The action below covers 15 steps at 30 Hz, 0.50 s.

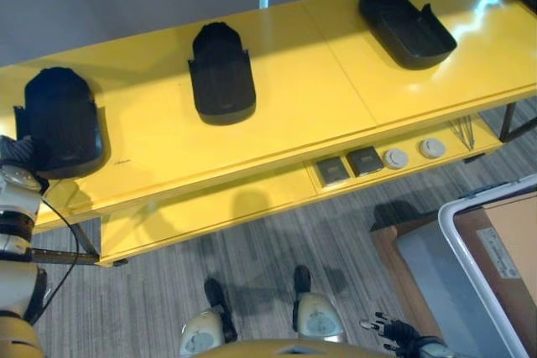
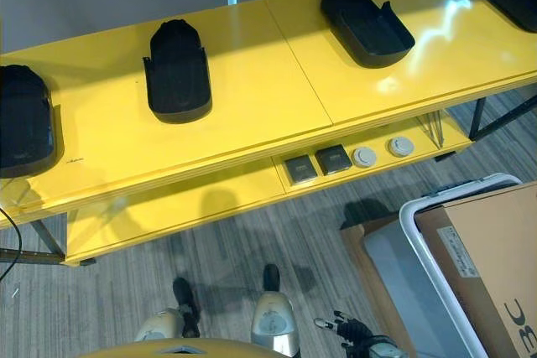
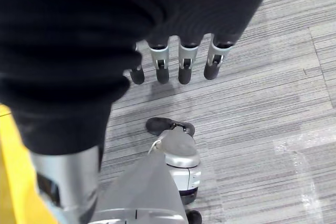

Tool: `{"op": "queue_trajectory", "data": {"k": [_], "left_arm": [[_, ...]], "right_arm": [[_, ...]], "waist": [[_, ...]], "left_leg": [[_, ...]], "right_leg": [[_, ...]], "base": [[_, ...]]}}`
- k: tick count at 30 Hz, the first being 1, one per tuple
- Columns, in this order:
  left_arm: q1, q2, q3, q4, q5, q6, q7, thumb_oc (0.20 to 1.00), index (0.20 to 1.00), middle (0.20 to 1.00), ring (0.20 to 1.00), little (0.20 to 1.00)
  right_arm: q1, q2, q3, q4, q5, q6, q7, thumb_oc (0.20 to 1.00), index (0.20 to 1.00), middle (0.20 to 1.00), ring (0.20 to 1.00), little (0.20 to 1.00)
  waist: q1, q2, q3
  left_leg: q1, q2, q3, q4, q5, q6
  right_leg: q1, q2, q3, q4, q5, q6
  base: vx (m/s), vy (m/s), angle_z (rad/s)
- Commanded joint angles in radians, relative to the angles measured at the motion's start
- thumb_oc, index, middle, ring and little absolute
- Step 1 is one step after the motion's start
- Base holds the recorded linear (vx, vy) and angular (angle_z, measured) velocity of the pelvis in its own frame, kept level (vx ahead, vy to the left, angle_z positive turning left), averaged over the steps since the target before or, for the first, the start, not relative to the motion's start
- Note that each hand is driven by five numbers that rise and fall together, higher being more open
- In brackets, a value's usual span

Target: Move parts from the plastic box to the shelf.

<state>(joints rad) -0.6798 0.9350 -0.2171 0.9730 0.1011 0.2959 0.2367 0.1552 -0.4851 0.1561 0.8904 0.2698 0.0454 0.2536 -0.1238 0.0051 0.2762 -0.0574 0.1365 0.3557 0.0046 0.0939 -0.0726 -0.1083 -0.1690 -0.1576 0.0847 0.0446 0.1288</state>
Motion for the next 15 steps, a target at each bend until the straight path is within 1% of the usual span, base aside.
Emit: {"op": "queue_trajectory", "data": {"k": [1, 3, 5, 10, 12, 13, 14, 15], "left_arm": [[-0.092, 0.100, -0.021, 0.020, -0.005, -0.003, 0.078, 0.200, 0.200, 0.200, 0.200, 0.200], [-0.122, 0.095, -0.039, 0.023, -0.015, 0.002, 0.084, 0.200, 0.200, 0.200, 0.200, 0.200], [-0.149, 0.087, -0.056, 0.023, -0.019, 0.012, 0.095, 0.200, 0.200, 0.200, 0.200, 0.200], [-0.163, 0.080, -0.063, 0.037, -0.033, 0.010, 0.088, 0.200, 0.200, 0.200, 0.200, 0.200], [-0.162, 0.073, -0.061, 0.034, -0.051, 0.022, 0.092, 0.200, 0.200, 0.200, 0.200, 0.200], [-0.163, 0.068, -0.056, 0.040, -0.055, 0.020, 0.104, 0.834, 0.834, 0.834, 0.834, 0.834], [-0.164, 0.067, -0.057, 0.044, -0.058, 0.019, 0.108, 1.000, 1.000, 1.000, 1.000, 1.000], [-0.166, 0.067, -0.055, 0.046, -0.058, 0.019, 0.107, 1.000, 1.000, 1.000, 1.000, 1.000]], "right_arm": [[0.035, -0.018, 0.033, 0.000, 0.006, -0.016, 0.019, 1.000, 1.000, 1.000, 1.000, 1.000], [0.028, -0.018, 0.042, -0.003, 0.015, -0.026, 0.022, 1.000, 1.000, 1.000, 1.000, 1.000], [0.020, -0.018, 0.059, -0.027, 0.040, -0.020, 0.006, 1.000, 1.000, 1.000, 1.000, 1.000], [0.013, -0.015, 0.066, -0.049, 0.047, -0.008, -0.002, 1.000, 1.000, 1.000, 1.000, 1.000], [0.013, -0.013, 0.063, -0.050, 0.048, -0.005, -0.003, 1.000, 1.000, 1.000, 1.000, 1.000], [0.014, -0.010, 0.065, -0.049, 0.049, -0.008, -0.005, 1.000, 1.000, 1.000, 1.000, 1.000], [0.014, -0.009, 0.066, -0.050, 0.049, -0.008, -0.005, 1.000, 1.000, 1.000, 1.000, 1.000], [0.015, -0.008, 0.066, -0.051, 0.049, -0.007, -0.006, 1.000, 1.000, 1.000, 1.000, 1.000]], "waist": [[-0.011, -0.027, -0.021], [-0.012, -0.030, -0.010], [-0.011, -0.036, 0.002], [-0.012, -0.042, 0.009], [-0.011, -0.044, 0.009], [-0.011, -0.045, 0.009], [-0.011, -0.045, 0.009], [-0.011, -0.045, 0.008]], "left_leg": [[-0.130, 0.078, -0.039, 0.194, -0.084, -0.004], [-0.149, 0.080, -0.044, 0.211, -0.087, -0.002], [-0.168, 0.081, -0.052, 0.225, -0.089, -0.001], [-0.170, 0.083, -0.053, 0.232, -0.091, -0.001], [-0.165, 0.084, -0.052, 0.230, -0.091, -0.001], [-0.164, 0.086, -0.054, 0.228, -0.087, -0.002], [-0.165, 0.086, -0.054, 0.229, -0.087, -0.003], [-0.164, 0.086, -0.054, 0.228, -0.087, -0.003]], "right_leg": [[-0.020, -0.086, 0.038, 0.044, -0.020, 0.068], [-0.035, -0.084, 0.043, 0.056, -0.023, 0.066], [-0.046, -0.083, 0.044, 0.063, -0.023, 0.063], [-0.045, -0.080, 0.043, 0.062, -0.021, 0.061], [-0.040, -0.079, 0.041, 0.059, -0.020, 0.060], [-0.037, -0.077, 0.039, 0.059, -0.021, 0.059], [-0.037, -0.077, 0.039, 0.060, -0.022, 0.059], [-0.036, -0.077, 0.039, 0.060, -0.023, 0.059]], "base": [[-0.06, -0.002, -0.04], [-0.06, -0.014, -0.03], [-0.05, -0.025, -0.02], [0.00, -0.017, -0.03], [0.02, -0.035, -0.01], [0.00, 0.000, 0.00], [0.00, -0.024, 0.03], [0.00, 0.000, 0.00]]}}
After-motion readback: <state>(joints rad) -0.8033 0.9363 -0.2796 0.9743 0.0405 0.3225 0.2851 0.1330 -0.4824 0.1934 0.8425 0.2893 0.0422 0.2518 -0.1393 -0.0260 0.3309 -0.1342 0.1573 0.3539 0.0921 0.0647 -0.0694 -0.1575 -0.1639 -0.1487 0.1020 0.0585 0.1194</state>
